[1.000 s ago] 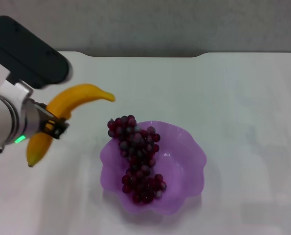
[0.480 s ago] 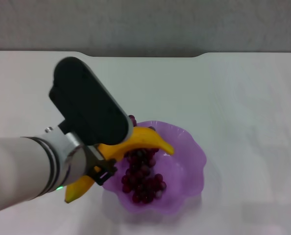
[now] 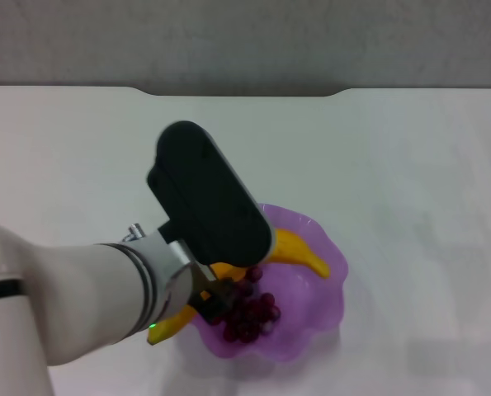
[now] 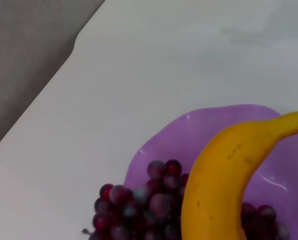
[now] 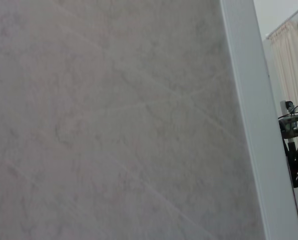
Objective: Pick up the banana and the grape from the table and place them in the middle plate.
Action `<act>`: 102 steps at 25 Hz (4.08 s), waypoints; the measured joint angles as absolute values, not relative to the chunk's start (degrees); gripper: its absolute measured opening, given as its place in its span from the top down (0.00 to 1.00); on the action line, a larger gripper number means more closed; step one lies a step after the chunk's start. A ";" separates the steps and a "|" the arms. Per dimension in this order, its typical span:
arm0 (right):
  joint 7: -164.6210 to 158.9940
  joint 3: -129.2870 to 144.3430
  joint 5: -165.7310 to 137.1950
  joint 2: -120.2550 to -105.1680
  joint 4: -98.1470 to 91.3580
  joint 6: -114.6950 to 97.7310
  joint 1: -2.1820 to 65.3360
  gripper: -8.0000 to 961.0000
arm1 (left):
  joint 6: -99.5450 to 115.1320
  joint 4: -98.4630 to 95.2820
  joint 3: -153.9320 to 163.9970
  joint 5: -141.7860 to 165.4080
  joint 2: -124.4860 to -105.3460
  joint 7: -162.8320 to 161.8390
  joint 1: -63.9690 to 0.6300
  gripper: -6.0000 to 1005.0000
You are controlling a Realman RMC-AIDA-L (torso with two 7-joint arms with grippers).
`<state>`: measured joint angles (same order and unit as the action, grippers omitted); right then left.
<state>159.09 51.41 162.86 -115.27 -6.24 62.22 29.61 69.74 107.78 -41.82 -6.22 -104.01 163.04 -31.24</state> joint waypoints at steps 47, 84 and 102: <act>158.99 52.12 162.86 -115.31 -5.44 62.23 30.23 0.08 | 60.80 91.78 -43.43 5.38 -114.90 162.85 -32.27 0.11; 159.28 52.16 162.86 -115.45 -4.41 62.13 31.03 0.08 | -11.37 68.63 -83.84 7.61 -116.36 159.85 -14.20 0.12; 171.44 51.40 164.15 -115.60 -3.11 63.92 31.59 0.08 | -31.51 44.50 -92.02 4.06 -116.32 160.70 -18.65 0.12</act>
